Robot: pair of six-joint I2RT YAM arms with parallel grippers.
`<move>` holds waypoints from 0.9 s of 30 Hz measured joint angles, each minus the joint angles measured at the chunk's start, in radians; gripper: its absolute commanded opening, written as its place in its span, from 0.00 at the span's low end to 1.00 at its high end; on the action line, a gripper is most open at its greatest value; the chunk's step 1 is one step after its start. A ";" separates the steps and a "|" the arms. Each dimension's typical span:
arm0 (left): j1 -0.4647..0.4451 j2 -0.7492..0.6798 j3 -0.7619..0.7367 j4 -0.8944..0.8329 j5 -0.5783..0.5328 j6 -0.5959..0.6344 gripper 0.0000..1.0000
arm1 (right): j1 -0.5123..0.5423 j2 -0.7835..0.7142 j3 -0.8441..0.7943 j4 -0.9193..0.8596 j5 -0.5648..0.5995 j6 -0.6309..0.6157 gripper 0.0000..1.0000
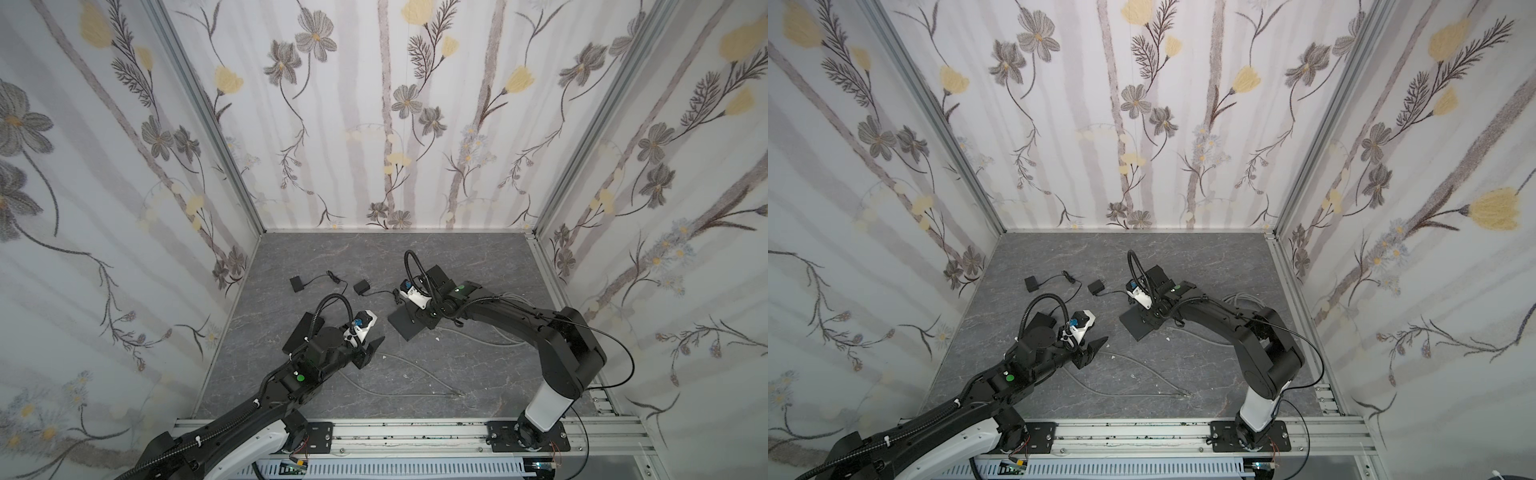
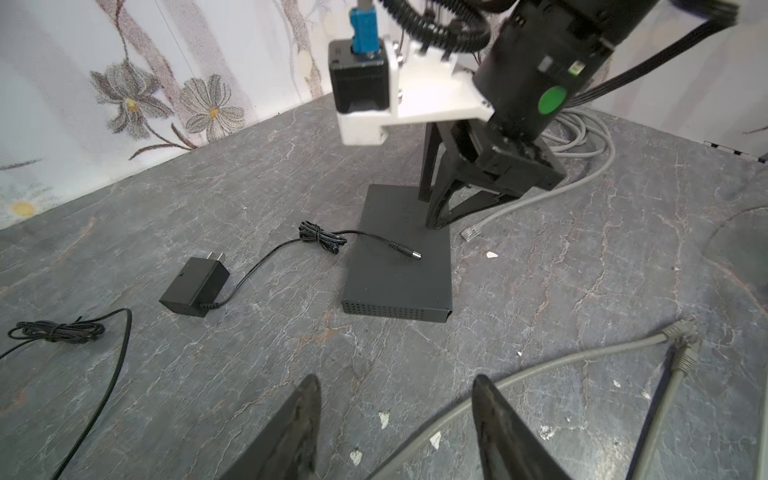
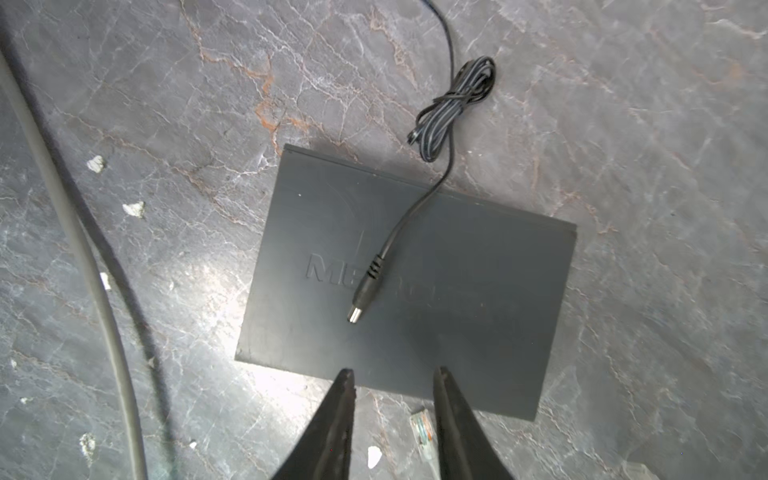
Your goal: Insert the plug into the switch port
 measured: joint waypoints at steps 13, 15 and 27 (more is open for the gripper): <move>0.000 0.027 0.024 0.002 -0.007 -0.014 0.59 | 0.075 -0.035 -0.152 0.222 0.032 0.331 0.27; 0.000 0.013 0.022 0.002 -0.008 -0.014 0.59 | 0.080 -0.006 -0.142 0.232 0.034 0.357 0.27; 0.000 -0.073 -0.004 -0.016 -0.030 -0.036 0.60 | 0.091 0.078 -0.113 0.274 0.080 0.441 0.23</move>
